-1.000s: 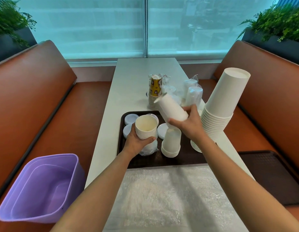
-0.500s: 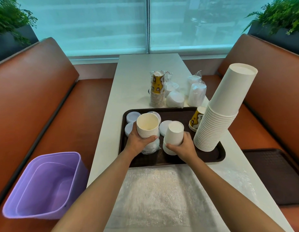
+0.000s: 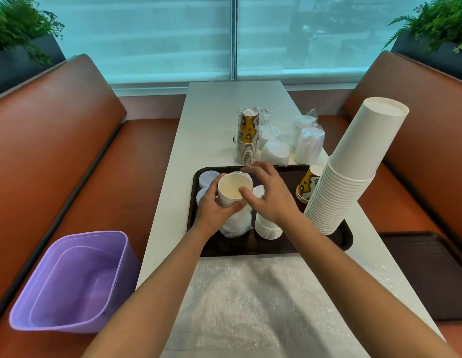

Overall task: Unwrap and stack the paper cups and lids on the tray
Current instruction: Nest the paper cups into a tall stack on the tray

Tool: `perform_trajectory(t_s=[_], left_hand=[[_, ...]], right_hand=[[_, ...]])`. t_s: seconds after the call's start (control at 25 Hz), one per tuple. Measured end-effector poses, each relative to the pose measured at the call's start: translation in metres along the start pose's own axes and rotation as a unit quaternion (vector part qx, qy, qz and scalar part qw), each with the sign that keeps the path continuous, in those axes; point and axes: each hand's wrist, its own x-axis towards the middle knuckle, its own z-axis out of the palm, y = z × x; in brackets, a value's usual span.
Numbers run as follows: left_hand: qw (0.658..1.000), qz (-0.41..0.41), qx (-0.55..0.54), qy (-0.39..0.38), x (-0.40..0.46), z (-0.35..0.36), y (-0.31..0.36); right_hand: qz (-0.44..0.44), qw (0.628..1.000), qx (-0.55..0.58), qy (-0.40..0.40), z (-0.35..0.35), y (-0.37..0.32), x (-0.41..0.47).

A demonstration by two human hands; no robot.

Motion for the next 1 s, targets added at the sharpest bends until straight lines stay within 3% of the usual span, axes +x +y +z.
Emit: perform_trajectory(t_s=[0.12,0.2,0.28,0.48,0.72,0.88,1.0], left_hand=[[1.000,-0.024,-0.010,0.011,-0.001,0.000,0.006],[0.999,-0.040,-0.008,0.009,-0.001,0.000,0.008],[0.998,-0.061,-0.007,0.006,0.000,-0.001,0.010],[0.997,-0.077,-0.003,0.008,0.000,-0.002,0.009],[0.998,-0.065,-0.008,0.016,0.000,-0.003,0.002],[0.998,-0.053,0.006,0.013,0.000,-0.004,0.000],[0.999,-0.038,-0.001,0.010,-0.001,-0.004,-0.002]], right_hand=[[0.089,0.957,-0.107,-0.255,-0.004,-0.027,0.038],[0.099,0.922,-0.179,-0.329,-0.001,-0.037,0.055],[0.091,0.905,-0.228,-0.347,0.003,-0.042,0.063],[0.057,0.896,-0.274,-0.344,0.004,-0.048,0.069],[-0.002,0.924,-0.253,-0.285,-0.029,-0.076,0.080],[0.040,0.977,-0.101,-0.182,-0.066,-0.065,0.075],[0.109,0.990,0.012,-0.088,-0.059,-0.026,0.040]])
